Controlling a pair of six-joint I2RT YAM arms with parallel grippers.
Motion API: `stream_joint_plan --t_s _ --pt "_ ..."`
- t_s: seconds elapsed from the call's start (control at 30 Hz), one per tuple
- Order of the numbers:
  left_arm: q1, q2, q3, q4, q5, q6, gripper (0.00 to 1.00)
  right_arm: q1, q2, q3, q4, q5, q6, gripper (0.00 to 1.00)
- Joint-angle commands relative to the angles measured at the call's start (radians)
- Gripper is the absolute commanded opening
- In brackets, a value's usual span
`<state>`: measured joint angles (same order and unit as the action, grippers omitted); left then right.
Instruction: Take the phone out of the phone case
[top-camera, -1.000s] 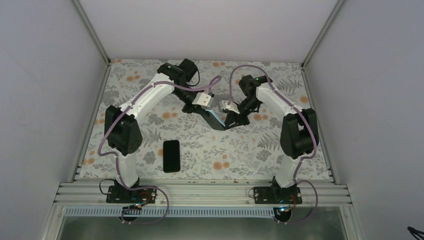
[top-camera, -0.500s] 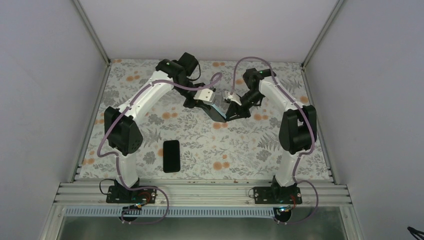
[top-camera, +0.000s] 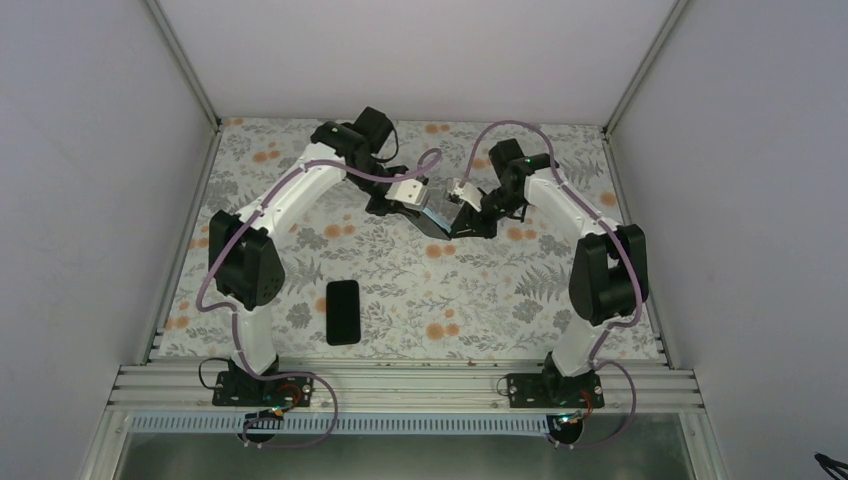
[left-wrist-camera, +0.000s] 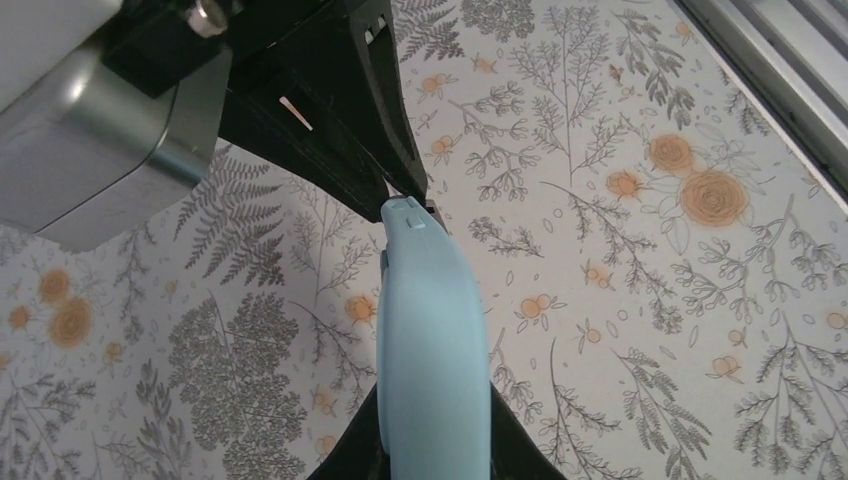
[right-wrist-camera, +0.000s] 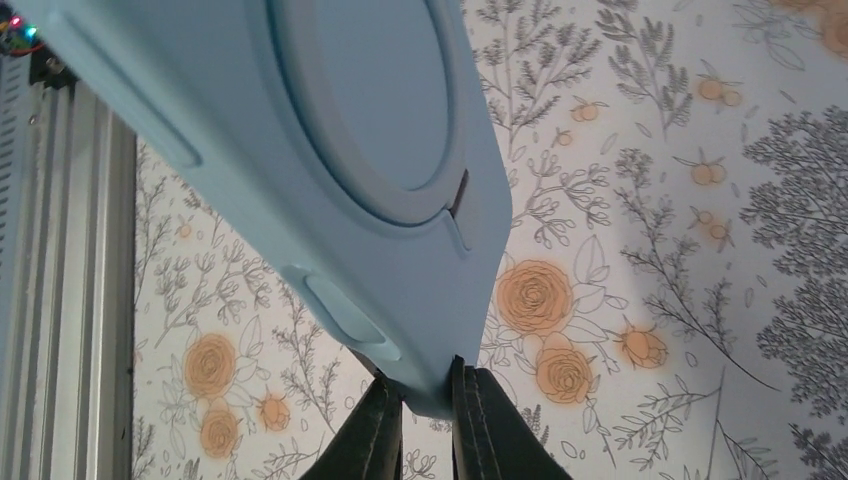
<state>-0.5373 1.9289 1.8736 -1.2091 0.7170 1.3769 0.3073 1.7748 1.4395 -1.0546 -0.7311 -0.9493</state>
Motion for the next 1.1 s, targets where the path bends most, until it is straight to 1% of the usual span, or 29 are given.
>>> stream_joint_plan --t_s 0.0,0.23,0.3,0.4,0.47,0.53,0.6,0.67,0.77,0.93,1.0,1.07 --pt "-0.070 -0.019 -0.039 -0.150 0.276 0.060 0.02 0.006 -0.060 0.030 0.407 -0.077 0.179 0.03" --pt "-0.072 -0.007 -0.015 -0.150 0.338 0.047 0.02 0.049 -0.099 -0.042 0.566 -0.010 0.263 0.03" --pt "-0.072 0.010 0.012 -0.150 0.341 0.027 0.02 0.061 -0.084 -0.025 0.535 -0.016 0.259 0.03" --pt "-0.071 0.030 0.025 -0.150 0.301 0.021 0.02 0.063 -0.084 -0.017 0.520 -0.012 0.255 0.04" --pt "-0.069 0.026 0.014 -0.150 0.287 0.028 0.02 0.040 -0.097 -0.021 0.505 -0.005 0.238 0.11" --pt "-0.065 0.022 0.012 -0.150 0.280 0.027 0.02 0.008 -0.105 -0.033 0.478 0.003 0.200 0.17" --pt "-0.058 0.023 0.022 -0.150 0.267 0.020 0.02 -0.014 -0.136 -0.046 0.409 0.009 0.135 0.28" --pt "-0.044 0.021 0.033 -0.150 0.251 0.020 0.02 -0.036 -0.168 -0.067 0.337 -0.004 0.073 0.34" --pt "-0.013 0.021 0.062 -0.150 0.250 0.017 0.02 -0.062 -0.220 -0.103 0.248 -0.038 0.001 0.36" --pt "0.012 0.021 0.095 -0.150 0.249 0.019 0.02 -0.083 -0.243 -0.126 0.039 -0.076 -0.133 0.35" --pt "0.013 0.021 0.102 -0.150 0.253 0.020 0.02 -0.082 -0.266 -0.158 0.017 -0.087 -0.148 0.35" --pt "0.013 0.023 0.108 -0.150 0.260 0.018 0.02 -0.079 -0.291 -0.202 0.038 -0.097 -0.144 0.36"
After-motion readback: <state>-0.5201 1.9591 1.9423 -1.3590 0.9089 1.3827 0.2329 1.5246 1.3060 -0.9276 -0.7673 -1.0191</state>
